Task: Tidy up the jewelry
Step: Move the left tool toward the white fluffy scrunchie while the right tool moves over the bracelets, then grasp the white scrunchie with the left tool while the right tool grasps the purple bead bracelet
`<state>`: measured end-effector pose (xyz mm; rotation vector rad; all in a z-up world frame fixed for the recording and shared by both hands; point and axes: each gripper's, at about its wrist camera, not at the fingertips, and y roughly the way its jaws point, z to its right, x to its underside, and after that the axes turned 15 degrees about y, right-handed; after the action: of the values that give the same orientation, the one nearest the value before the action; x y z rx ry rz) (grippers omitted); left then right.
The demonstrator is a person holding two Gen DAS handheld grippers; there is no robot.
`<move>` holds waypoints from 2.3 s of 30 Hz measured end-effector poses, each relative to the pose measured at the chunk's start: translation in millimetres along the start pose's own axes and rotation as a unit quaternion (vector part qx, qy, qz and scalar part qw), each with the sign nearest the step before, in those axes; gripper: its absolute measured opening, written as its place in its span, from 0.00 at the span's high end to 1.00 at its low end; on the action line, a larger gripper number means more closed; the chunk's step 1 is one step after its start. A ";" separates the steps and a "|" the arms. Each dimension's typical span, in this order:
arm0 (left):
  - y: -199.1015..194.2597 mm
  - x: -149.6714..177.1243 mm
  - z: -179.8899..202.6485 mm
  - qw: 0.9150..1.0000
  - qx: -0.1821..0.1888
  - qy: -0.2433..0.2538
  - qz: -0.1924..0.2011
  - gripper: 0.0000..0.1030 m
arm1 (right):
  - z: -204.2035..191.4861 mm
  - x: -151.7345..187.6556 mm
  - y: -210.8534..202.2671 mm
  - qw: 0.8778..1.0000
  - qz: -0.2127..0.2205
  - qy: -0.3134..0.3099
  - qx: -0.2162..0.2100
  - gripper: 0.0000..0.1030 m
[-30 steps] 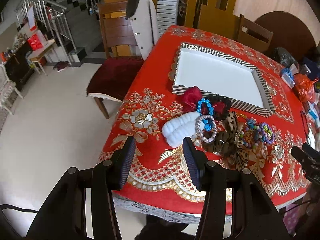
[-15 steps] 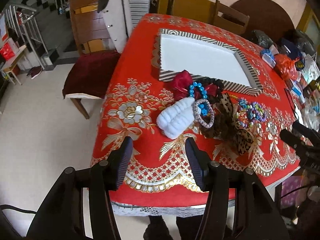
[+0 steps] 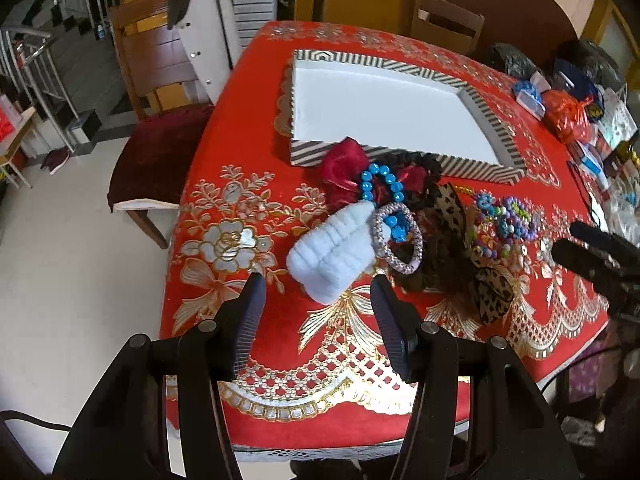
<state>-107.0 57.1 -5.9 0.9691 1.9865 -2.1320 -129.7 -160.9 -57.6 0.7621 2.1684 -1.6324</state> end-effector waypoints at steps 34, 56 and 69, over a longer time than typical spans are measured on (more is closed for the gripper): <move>53.5 -12.0 -9.1 0.998 0.042 0.026 -0.035 0.48 | -34.1 0.6 72.3 0.996 -0.078 -0.044 0.003 0.39; 56.3 -14.7 -10.0 0.998 0.044 0.006 -0.045 0.48 | 2.4 -25.0 42.1 0.998 -0.051 -0.020 0.013 0.39; 67.8 -11.1 -9.0 0.997 0.056 -0.005 -0.057 0.48 | 120.4 -25.1 28.4 0.990 -0.030 0.095 0.095 0.39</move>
<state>-63.7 50.4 -59.5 0.8763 1.9820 -2.3257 -100.2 -275.4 -101.5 0.9507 2.2034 -1.8886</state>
